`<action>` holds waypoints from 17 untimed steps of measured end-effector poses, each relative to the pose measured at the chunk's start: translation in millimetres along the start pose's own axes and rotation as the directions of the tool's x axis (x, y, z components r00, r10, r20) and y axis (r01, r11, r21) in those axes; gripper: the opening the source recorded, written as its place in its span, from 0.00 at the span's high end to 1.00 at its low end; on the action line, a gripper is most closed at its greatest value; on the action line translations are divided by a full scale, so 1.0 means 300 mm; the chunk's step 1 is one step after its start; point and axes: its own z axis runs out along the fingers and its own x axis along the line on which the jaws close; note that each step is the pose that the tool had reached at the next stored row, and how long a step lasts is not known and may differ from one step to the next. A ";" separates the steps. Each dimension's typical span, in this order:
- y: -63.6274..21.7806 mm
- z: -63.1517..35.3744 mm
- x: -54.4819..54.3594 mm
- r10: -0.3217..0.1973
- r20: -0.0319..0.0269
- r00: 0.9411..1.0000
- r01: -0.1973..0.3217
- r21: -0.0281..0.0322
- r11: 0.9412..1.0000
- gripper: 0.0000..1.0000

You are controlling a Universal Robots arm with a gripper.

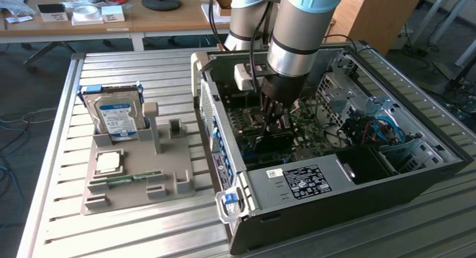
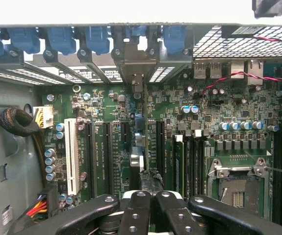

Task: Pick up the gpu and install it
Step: 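Press down on the gpu until it lock into place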

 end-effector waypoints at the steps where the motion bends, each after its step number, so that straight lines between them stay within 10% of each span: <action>1: 0.000 -0.002 0.000 0.000 0.000 1.000 0.000 0.000 1.000 0.89; 17: 0.000 -0.100 -0.003 0.000 0.000 1.000 0.000 0.000 1.000 0.89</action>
